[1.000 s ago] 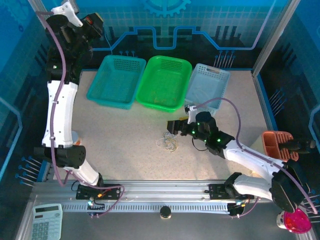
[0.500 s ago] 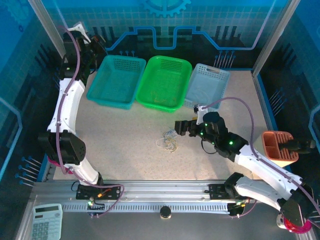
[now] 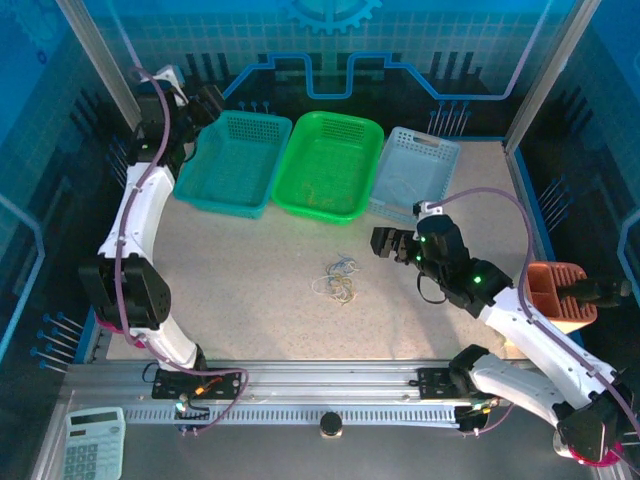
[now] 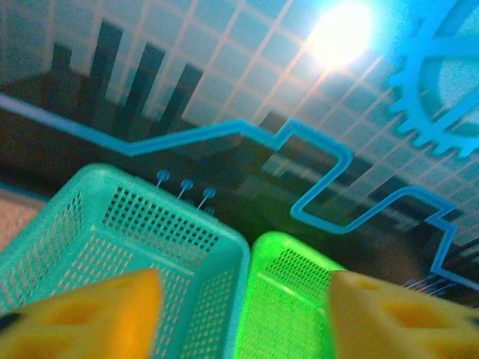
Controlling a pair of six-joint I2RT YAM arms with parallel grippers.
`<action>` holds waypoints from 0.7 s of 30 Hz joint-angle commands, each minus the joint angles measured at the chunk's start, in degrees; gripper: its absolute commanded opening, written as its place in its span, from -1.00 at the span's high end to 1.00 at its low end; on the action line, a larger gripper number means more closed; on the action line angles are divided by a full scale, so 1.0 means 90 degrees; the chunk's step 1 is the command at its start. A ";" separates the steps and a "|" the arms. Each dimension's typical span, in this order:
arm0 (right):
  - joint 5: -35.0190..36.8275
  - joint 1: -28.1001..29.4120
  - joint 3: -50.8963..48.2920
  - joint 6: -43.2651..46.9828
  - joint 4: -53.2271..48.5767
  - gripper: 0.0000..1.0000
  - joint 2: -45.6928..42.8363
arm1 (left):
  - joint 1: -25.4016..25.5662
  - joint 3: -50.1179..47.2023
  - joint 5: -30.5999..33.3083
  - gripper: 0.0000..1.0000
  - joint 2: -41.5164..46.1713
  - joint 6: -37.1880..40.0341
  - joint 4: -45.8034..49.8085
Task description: Untangle the cables
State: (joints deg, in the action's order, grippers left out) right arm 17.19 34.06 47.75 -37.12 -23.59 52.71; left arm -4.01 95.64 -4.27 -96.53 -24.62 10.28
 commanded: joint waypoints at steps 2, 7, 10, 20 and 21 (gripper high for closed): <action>-0.0133 -0.0041 -0.0008 0.0094 -0.0155 -0.99 -0.0048 | -0.0074 -0.0125 0.0049 -0.99 0.0265 0.0097 0.0135; -0.0861 -0.0038 -0.0452 0.0352 0.0512 -0.99 -0.0211 | -0.0073 0.0177 -0.0221 -0.99 0.0323 0.0070 0.0561; -0.1102 -0.0036 -0.0527 0.0355 0.0627 -0.98 -0.0090 | -0.0070 0.0322 -0.0470 -0.98 0.0315 -0.0006 0.0860; -0.1384 -0.0026 -0.0571 0.0365 0.0688 -0.91 0.0370 | 0.0037 -0.0251 -0.1482 -0.99 0.0720 -0.0394 0.1326; -0.1332 -0.0022 -0.0570 0.0365 0.0621 -0.90 0.0442 | 0.0100 -0.0431 -0.1560 -0.99 0.0860 -0.0427 0.1352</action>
State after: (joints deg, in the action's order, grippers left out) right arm 5.52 34.06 43.07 -34.46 -18.15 55.46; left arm -3.84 94.98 -13.78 -92.64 -26.72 20.69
